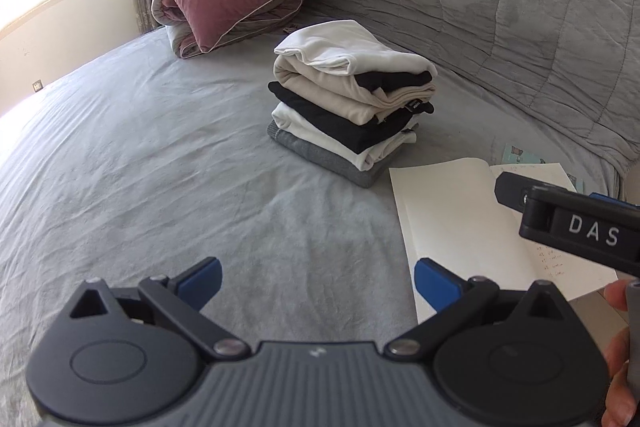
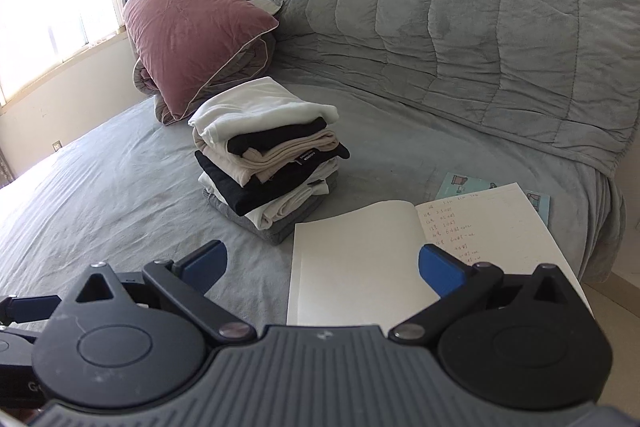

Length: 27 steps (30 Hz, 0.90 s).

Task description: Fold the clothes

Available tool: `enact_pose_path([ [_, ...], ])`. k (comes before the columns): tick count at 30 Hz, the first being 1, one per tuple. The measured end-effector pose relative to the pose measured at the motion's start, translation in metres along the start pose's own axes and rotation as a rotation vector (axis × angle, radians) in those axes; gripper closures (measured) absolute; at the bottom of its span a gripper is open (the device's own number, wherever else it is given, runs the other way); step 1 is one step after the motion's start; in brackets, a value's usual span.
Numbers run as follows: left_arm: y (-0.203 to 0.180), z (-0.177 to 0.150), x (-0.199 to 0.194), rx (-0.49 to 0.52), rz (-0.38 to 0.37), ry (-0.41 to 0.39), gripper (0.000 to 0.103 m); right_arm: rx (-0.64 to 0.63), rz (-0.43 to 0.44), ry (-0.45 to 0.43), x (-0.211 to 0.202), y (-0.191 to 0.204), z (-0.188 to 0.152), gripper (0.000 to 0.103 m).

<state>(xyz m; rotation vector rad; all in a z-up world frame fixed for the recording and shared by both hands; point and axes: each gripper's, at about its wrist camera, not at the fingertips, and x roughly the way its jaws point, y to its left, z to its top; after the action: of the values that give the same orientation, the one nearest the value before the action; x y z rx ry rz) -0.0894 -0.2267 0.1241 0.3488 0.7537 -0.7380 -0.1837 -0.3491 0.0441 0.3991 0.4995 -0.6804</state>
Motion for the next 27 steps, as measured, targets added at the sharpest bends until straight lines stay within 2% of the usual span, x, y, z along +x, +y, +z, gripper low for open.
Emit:
enact_pose_path([
  [6, 0.015, -0.009, -0.004, -0.019, 0.001, 0.008, 0.001, -0.023, -0.005, 0.020, -0.001, 0.015, -0.008, 0.000],
  [14, 0.028, -0.016, -0.011, -0.023, 0.034, 0.011, 0.001, -0.044, 0.049, 0.065, 0.003, 0.037, -0.018, 0.000],
  [18, 0.031, -0.018, -0.015, -0.032, 0.055, 0.018, 0.001, -0.035, 0.074, 0.059, -0.005, 0.039, -0.020, 0.000],
  [27, 0.028, -0.025, -0.020, -0.024, 0.064, 0.031, 0.001, 0.009, 0.070, 0.043, -0.014, 0.030, -0.018, 0.000],
])
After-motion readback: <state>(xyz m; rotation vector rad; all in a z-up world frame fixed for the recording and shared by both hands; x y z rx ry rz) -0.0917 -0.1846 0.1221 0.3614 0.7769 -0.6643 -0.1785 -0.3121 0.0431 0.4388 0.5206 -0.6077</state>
